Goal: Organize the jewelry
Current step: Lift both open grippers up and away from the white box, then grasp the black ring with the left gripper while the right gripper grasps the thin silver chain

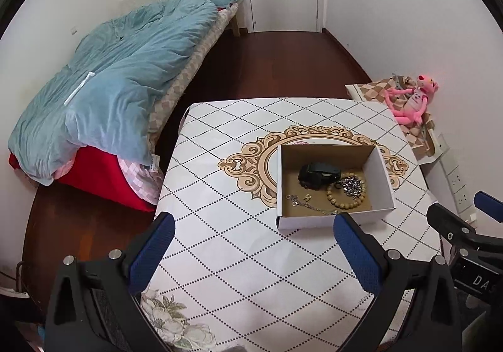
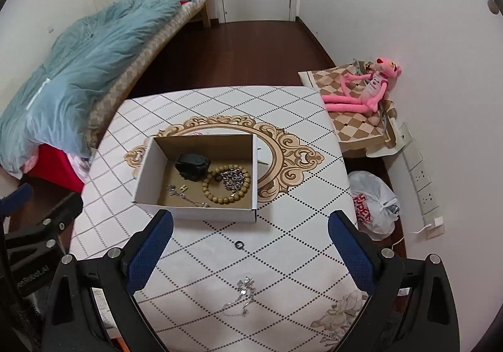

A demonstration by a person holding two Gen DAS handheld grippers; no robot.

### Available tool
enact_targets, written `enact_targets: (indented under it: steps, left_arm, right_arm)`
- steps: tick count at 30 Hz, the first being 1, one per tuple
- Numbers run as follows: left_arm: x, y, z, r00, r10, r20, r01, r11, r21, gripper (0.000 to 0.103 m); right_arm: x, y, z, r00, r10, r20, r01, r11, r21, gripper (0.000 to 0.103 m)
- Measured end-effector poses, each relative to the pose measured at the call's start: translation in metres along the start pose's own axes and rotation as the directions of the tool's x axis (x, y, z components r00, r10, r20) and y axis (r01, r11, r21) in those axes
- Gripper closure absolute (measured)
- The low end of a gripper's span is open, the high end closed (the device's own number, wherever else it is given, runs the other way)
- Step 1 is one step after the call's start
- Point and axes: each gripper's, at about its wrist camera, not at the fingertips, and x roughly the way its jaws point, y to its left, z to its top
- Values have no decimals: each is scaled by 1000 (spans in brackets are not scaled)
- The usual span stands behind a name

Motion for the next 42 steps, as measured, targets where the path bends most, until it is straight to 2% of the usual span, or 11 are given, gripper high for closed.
enact_targets:
  steps: [5, 13, 16, 20, 25, 27, 28, 29, 30, 33, 42]
  left_arm:
    - [3, -1, -12, 1000, 7, -14, -7, 1000, 2, 0]
    - [54, -12, -62, 987, 85, -134, -80, 996, 49, 0]
    - [76, -17, -80, 977, 109, -183, -98, 993, 70, 0]
    - [95, -20, -91, 967, 139, -212, -120, 988, 99, 0]
    - [112, -20, -98, 959, 153, -240, -131, 986, 104, 0]
    - [116, -21, -99, 957, 154, -247, -130, 986, 109, 0]
    - [118, -21, -100, 956, 152, -250, -128, 986, 111, 0]
    - [119, -22, -101, 956, 149, -254, -123, 986, 112, 0]
    - [120, -23, -101, 956, 146, -256, -120, 986, 113, 0]
    - [120, -25, -97, 958, 133, -254, -108, 988, 112, 0]
    - [122, -50, -77, 967, 50, -251, -28, 996, 90, 0]
  right_arm:
    - [7, -12, -19, 998, 43, -43, -41, 998, 49, 3]
    - [92, -53, -94, 965, 78, -250, -31, 982, 186, 3]
    - [113, -52, -113, 962, 85, -261, -36, 982, 187, 7]
    - [127, -41, -121, 966, 84, -245, -48, 988, 149, 28]
    - [128, -19, -121, 978, 28, -205, -18, 999, 47, 40]
    - [126, -13, -123, 984, -4, -176, 5, 1000, 5, 63]
    - [124, -12, -123, 986, 12, -164, -13, 1000, -1, 70]
    - [123, -11, -123, 986, 23, -164, -24, 1000, -2, 89]
    - [122, -10, -122, 984, 46, -170, -46, 999, 1, 96]
    - [122, -15, -121, 982, 58, -178, -55, 998, 21, 103]
    - [96, -82, -93, 985, 143, -100, -116, 964, 239, 103]
